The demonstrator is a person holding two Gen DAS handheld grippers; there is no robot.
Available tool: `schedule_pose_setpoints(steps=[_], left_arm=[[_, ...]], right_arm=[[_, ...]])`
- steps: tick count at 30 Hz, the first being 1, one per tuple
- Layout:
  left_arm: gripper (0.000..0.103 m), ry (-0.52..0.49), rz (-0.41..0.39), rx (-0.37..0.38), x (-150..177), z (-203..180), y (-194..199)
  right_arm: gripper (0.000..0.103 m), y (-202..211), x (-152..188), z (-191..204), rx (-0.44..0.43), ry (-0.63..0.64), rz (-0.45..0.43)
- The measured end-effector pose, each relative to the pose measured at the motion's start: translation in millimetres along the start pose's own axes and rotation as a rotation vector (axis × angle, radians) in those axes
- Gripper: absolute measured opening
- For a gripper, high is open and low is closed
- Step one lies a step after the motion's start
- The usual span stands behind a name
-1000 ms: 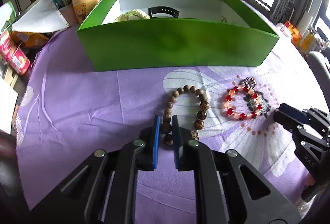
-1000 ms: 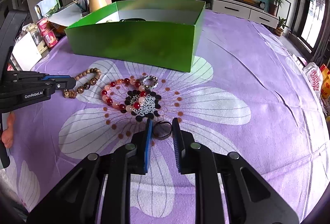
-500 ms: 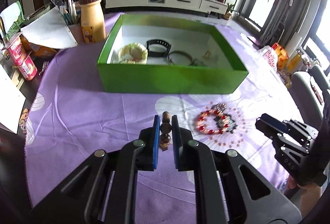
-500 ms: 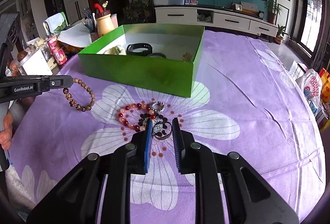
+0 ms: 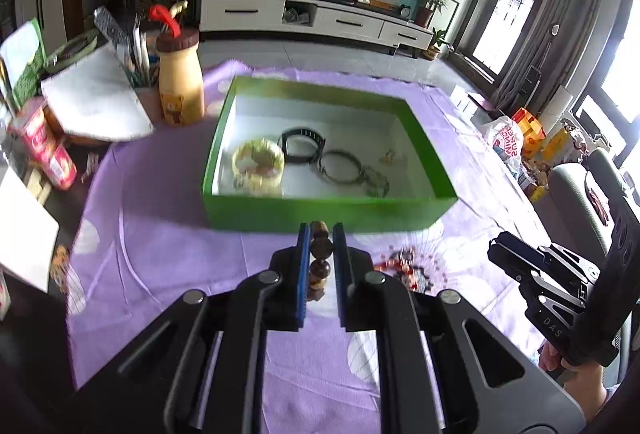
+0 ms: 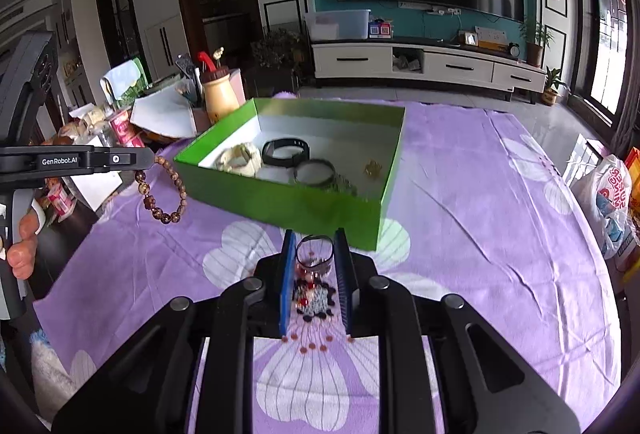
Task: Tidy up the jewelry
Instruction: 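Carry the wooden bracelet and silver ring into the green box with both tools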
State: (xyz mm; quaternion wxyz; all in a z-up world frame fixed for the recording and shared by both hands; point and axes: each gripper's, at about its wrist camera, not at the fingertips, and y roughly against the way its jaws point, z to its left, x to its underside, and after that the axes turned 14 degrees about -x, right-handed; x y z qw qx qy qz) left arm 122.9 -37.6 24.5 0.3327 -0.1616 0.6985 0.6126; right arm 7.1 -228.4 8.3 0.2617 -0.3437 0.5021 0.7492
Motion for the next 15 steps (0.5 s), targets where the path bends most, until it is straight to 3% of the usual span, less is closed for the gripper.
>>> schedule_pose_setpoints(steps=[7, 15], left_arm=[[0.011, -0.028, -0.048, -0.016, -35.6, -12.5, 1.5], [0.011, -0.051, -0.023, -0.032, -68.2, -30.5, -31.4]], right_arm=[[0.019, -2.0, -32.4, -7.6, -0.001, 0.013, -0.046], [0.019, -17.0, -67.4, -24.4, -0.004, 0.003, -0.071]])
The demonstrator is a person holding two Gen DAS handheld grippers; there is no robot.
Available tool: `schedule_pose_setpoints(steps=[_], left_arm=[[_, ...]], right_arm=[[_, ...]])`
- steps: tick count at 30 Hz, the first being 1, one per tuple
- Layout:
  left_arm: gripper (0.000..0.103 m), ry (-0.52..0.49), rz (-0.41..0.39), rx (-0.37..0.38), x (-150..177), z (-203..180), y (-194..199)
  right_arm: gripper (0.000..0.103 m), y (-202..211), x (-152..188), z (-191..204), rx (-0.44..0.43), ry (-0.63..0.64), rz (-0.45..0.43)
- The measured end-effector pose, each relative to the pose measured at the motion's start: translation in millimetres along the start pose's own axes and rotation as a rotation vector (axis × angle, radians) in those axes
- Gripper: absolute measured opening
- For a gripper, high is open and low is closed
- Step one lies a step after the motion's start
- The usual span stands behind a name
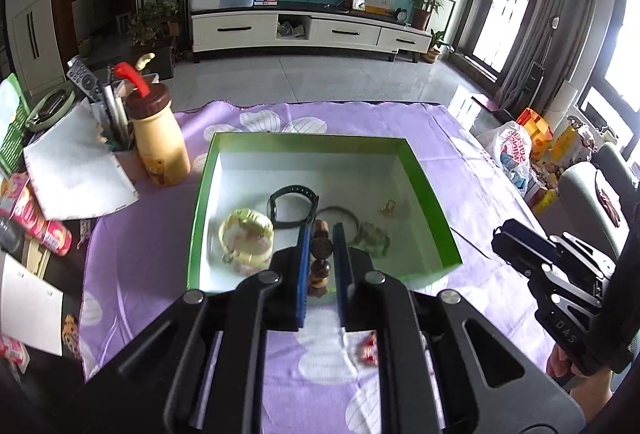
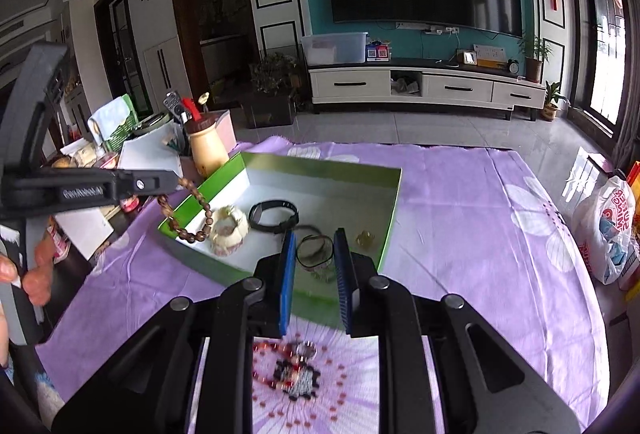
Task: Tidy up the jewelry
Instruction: 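Carry the wooden bracelet and silver ring into the green box with both tools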
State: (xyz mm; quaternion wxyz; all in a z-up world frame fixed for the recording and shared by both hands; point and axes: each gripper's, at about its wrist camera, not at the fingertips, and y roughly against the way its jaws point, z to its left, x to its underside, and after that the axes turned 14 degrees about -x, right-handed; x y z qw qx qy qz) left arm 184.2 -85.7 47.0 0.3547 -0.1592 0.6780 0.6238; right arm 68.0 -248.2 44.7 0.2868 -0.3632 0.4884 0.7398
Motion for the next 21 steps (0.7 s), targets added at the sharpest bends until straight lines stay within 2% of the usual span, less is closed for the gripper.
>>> schedule_pose_setpoints(steps=[12, 21], left_arm=[[0.011, 0.013, 0.11, -0.001, -15.5, -11.6, -71.2], [0.011, -0.001, 0.217, -0.001, 1.7, -15.9, -115.1]], right_arm=[[0.019, -57.4, -27.5, -33.9, -0.025, -0.068, 0.071], [0.019, -99.6, -23.5, -45.7, -0.011, -0.098, 0.153]])
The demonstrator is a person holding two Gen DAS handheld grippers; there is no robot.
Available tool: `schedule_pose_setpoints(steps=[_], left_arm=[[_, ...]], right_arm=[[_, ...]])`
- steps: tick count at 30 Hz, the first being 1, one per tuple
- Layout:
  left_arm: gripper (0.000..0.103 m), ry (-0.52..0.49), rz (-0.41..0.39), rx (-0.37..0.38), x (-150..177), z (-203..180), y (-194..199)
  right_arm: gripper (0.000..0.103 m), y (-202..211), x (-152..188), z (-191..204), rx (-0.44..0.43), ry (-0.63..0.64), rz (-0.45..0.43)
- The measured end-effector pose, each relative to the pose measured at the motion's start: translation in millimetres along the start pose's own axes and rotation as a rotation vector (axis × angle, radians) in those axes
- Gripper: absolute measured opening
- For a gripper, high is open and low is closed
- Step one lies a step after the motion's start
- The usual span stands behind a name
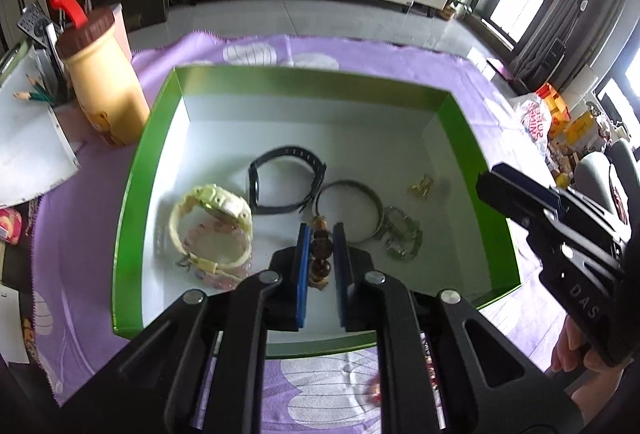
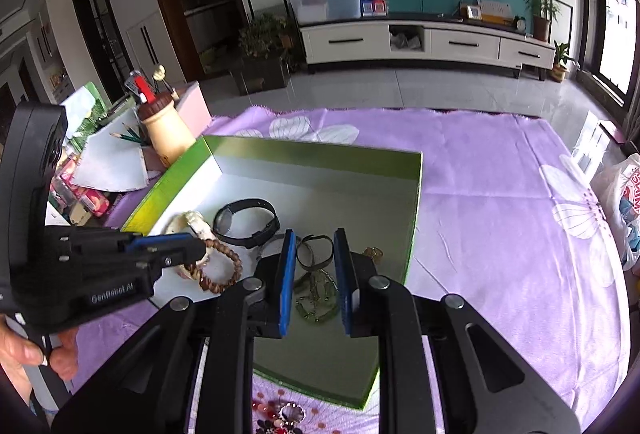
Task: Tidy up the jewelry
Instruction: 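Carry the wooden bracelet and silver ring into the green box with both tools, then open both tools to release the bracelet and ring in the box, then withdraw both open tools toward the red bead bracelet on the cloth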
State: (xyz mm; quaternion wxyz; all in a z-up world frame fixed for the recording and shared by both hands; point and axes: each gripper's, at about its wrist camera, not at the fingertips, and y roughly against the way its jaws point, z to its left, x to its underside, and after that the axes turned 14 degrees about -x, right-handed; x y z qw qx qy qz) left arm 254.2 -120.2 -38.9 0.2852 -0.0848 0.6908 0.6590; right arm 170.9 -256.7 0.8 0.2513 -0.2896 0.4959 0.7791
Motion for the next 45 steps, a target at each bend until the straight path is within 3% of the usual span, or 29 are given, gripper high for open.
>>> schedule_pose_setpoints(steps=[13, 17, 20, 22, 24, 37, 45], left_arm=[[0.012, -0.056, -0.007, -0.118, 6.4, 4.4, -14.6], [0.036, -0.073, -0.043, -0.133, 6.1, -0.2, -4.8], [0.052, -0.082, -0.078, -0.135, 7.3, -2.8, 6.1], [0.054, -0.086, -0.1, -0.137, 9.0, -3.1, 14.6], [0.065, -0.08, -0.116, -0.137, 11.7, -1.0, 22.6], [0.071, -0.047, -0.183, -0.106, 59.0, 18.3, 78.0], [0.072, -0.078, -0.134, -0.078, 105.3, 8.6, 82.4]], right_arm=[[0.019, -35.6, -0.8, -12.6, 0.032, -0.027, 0.084], [0.034, -36.7, -0.4, -16.1, 0.038, -0.054, 0.075], [0.037, -29.3, 0.4, -17.7, 0.034, -0.066, 0.052], [0.037, -22.7, 0.2, -19.6, 0.031, -0.072, 0.038], [0.037, -11.8, 0.8, -19.5, 0.025, -0.076, 0.017], [0.037, 61.5, 28.9, -5.9, 0.01, -0.055, -0.065], [0.037, 80.3, 73.6, 5.6, 0.0, -0.061, -0.029]])
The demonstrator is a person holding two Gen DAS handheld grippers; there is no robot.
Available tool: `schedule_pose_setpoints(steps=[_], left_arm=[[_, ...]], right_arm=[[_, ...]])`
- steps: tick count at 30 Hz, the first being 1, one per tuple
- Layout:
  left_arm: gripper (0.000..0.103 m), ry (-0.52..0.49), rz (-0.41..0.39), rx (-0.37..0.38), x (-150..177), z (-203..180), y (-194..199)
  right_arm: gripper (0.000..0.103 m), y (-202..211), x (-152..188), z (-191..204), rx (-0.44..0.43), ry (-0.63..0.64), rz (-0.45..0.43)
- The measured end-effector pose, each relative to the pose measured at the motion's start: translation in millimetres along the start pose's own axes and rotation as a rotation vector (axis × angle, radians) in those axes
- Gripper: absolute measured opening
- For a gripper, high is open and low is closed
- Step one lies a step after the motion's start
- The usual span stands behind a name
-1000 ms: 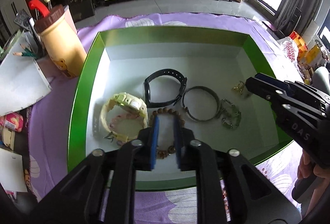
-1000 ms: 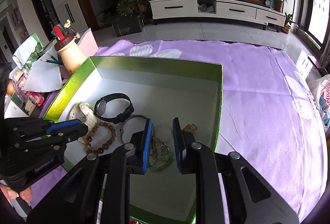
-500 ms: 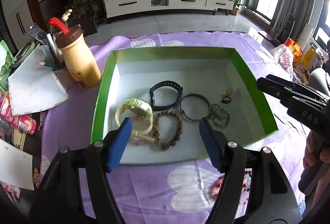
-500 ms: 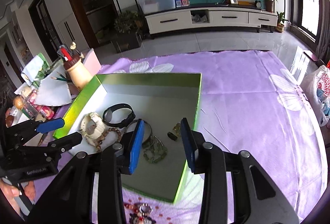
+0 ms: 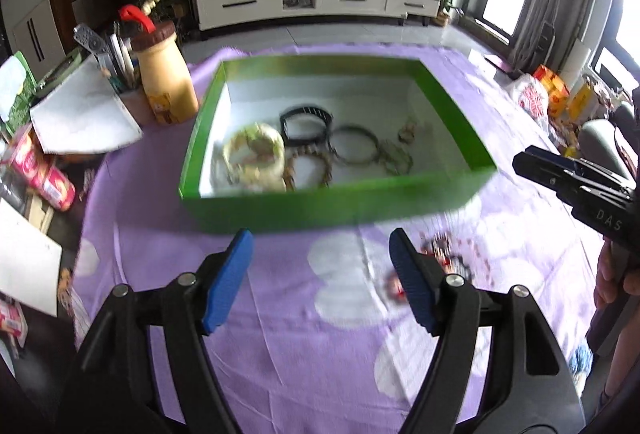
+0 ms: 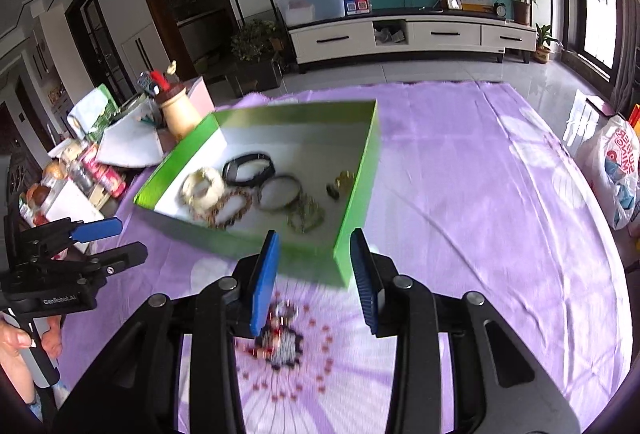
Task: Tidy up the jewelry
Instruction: 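Withdraw both open tools toward the red bead bracelet on the cloth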
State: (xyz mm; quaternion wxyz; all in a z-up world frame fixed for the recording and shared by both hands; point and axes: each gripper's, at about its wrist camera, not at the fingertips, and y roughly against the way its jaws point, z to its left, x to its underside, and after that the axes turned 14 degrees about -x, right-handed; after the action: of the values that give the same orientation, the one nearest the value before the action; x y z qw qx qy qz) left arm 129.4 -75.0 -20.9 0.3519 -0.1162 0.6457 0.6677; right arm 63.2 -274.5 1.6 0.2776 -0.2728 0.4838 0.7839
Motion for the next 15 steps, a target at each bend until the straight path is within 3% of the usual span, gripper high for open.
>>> schedule_pose_setpoints(steps=[6, 15], left_arm=[[0.072, -0.034, 0.071, 0.033, 34.2, -25.1, -14.7], [0.069, -0.094, 0.109, 0.025, 44.5, -59.7, -42.4]], right_arm=[[0.037, 5.8, 38.9, 2.0, 0.008, -0.024, 0.03], [0.037, 1.3, 72.3, -0.7, -0.02, -0.067, 0.068]])
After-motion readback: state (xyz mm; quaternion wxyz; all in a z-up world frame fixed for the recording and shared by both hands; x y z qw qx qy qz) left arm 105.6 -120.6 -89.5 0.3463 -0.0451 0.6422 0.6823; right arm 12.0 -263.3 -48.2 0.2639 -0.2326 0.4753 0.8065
